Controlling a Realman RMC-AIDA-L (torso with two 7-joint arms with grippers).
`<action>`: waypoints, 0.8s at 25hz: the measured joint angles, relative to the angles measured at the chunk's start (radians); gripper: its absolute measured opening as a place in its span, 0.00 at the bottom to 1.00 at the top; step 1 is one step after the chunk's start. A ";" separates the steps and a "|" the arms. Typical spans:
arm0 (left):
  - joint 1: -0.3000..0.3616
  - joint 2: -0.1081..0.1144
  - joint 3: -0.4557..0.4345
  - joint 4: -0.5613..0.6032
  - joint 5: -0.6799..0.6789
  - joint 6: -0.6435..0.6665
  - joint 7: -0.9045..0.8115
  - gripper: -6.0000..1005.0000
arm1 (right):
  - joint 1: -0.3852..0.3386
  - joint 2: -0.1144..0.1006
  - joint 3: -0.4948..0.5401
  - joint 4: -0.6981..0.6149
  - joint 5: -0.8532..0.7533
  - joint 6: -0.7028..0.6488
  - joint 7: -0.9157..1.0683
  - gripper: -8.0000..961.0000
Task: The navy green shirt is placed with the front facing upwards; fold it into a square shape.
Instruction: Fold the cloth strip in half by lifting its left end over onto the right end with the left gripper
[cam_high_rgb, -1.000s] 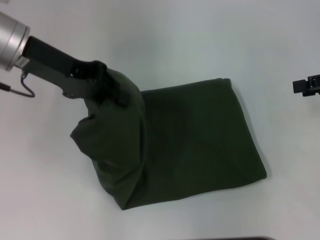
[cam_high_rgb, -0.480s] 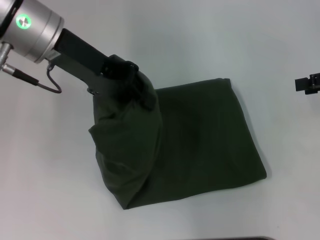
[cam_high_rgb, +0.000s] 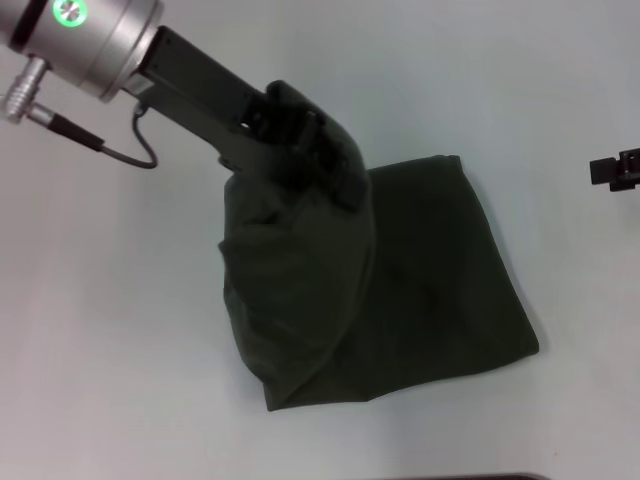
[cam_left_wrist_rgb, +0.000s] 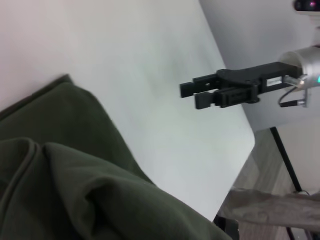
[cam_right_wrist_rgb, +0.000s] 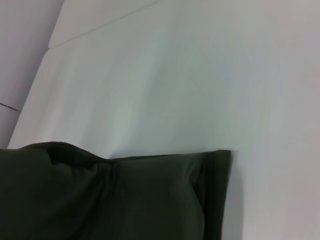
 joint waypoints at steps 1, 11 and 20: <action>-0.005 -0.005 0.002 0.005 0.003 -0.008 0.000 0.20 | 0.000 0.001 0.000 0.001 0.000 0.000 0.000 0.67; -0.053 -0.037 0.090 0.124 0.123 -0.189 -0.015 0.22 | -0.002 0.004 0.000 0.006 0.000 0.004 0.000 0.67; -0.110 -0.049 0.177 0.215 0.090 -0.284 -0.019 0.23 | 0.000 0.003 0.000 0.007 0.000 0.004 0.003 0.67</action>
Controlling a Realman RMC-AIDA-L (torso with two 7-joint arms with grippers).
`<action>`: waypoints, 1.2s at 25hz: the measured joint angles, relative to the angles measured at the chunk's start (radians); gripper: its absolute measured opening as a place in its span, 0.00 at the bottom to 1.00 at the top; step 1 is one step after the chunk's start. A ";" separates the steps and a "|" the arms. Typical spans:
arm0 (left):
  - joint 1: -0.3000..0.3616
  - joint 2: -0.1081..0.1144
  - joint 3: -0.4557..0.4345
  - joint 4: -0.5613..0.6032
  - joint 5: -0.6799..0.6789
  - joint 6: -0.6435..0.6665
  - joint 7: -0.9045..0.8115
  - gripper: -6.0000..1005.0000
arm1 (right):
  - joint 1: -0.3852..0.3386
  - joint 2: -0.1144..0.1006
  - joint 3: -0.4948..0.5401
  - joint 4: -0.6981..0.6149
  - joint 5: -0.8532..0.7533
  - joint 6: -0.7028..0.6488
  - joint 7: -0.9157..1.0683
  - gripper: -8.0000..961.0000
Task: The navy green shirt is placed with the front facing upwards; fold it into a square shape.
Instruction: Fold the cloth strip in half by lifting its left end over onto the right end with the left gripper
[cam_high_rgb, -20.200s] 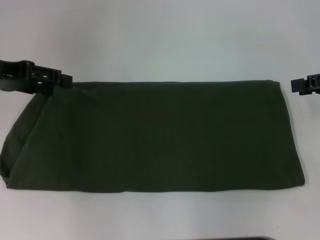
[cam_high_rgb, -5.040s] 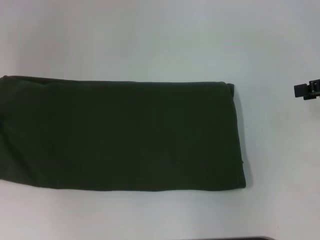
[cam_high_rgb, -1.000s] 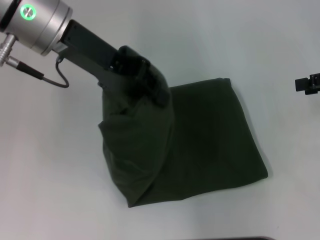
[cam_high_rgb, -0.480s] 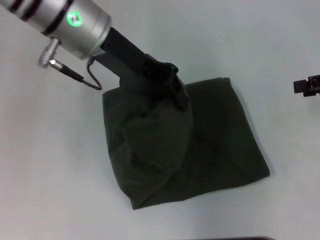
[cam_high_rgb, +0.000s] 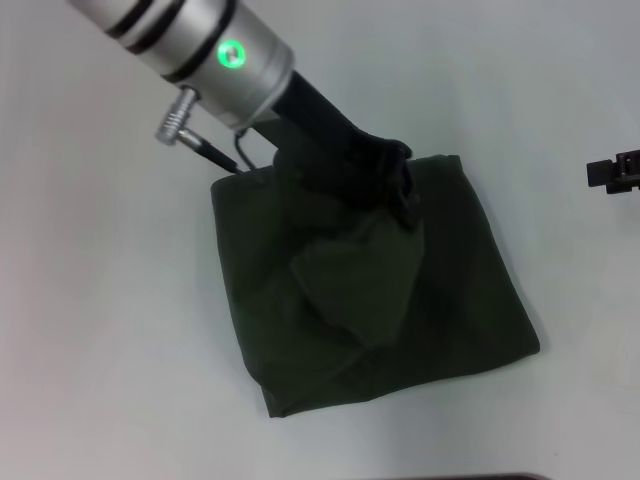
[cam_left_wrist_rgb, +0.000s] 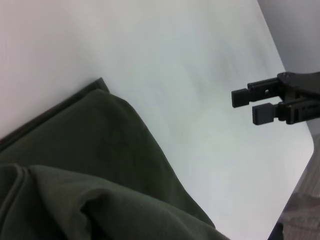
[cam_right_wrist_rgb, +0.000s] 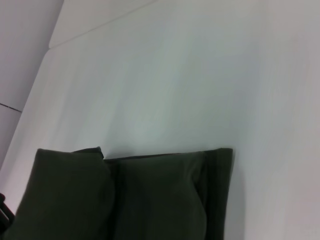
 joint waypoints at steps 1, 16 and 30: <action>-0.006 0.000 0.011 0.008 -0.004 -0.008 -0.001 0.23 | 0.000 0.000 0.000 0.000 0.000 0.000 0.000 0.67; -0.058 0.000 0.113 0.092 -0.060 -0.106 0.003 0.25 | 0.005 0.002 0.000 -0.003 -0.002 0.001 0.023 0.67; -0.055 0.000 0.107 0.107 -0.100 -0.116 0.006 0.27 | -0.005 0.003 -0.002 -0.002 -0.002 0.001 0.022 0.67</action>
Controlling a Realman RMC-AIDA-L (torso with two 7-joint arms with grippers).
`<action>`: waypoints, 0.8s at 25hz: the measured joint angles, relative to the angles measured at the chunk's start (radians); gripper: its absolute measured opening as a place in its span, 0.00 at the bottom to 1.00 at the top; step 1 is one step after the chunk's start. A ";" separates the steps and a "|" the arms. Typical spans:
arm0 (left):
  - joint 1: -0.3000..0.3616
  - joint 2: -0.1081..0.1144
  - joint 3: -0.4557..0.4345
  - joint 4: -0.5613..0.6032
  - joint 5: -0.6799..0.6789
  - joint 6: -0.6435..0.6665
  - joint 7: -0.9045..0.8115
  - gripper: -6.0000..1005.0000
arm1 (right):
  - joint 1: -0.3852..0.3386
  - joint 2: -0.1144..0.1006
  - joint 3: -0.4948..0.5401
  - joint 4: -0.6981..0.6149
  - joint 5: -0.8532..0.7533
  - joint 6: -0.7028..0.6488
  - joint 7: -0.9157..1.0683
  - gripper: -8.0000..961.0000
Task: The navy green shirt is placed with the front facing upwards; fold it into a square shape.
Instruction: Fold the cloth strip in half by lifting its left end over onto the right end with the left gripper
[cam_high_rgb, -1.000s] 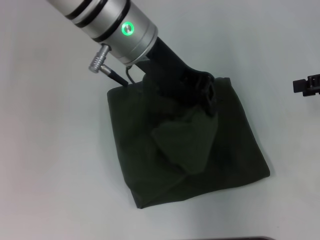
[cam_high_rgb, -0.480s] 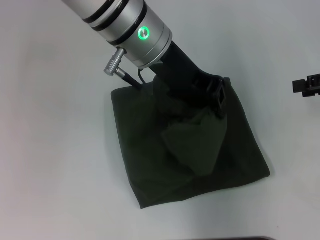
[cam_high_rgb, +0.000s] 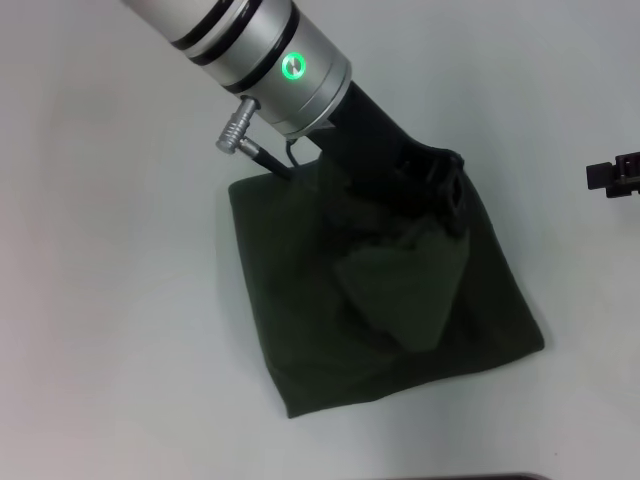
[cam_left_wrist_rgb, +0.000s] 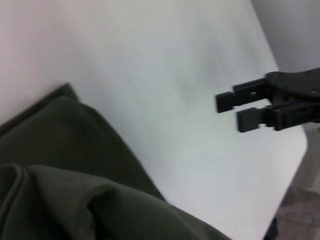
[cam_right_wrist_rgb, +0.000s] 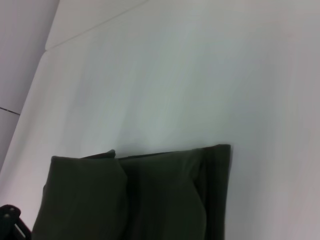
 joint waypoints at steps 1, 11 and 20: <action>0.000 0.000 0.002 0.000 -0.006 0.000 0.001 0.27 | 0.000 0.000 0.000 0.000 0.000 0.000 -0.001 0.67; -0.005 0.000 0.004 0.041 -0.017 -0.022 0.025 0.28 | -0.002 0.000 0.000 0.001 -0.001 0.000 -0.004 0.67; -0.005 0.002 -0.009 0.078 -0.056 -0.064 0.058 0.29 | -0.002 0.000 0.000 0.002 -0.002 0.000 -0.001 0.67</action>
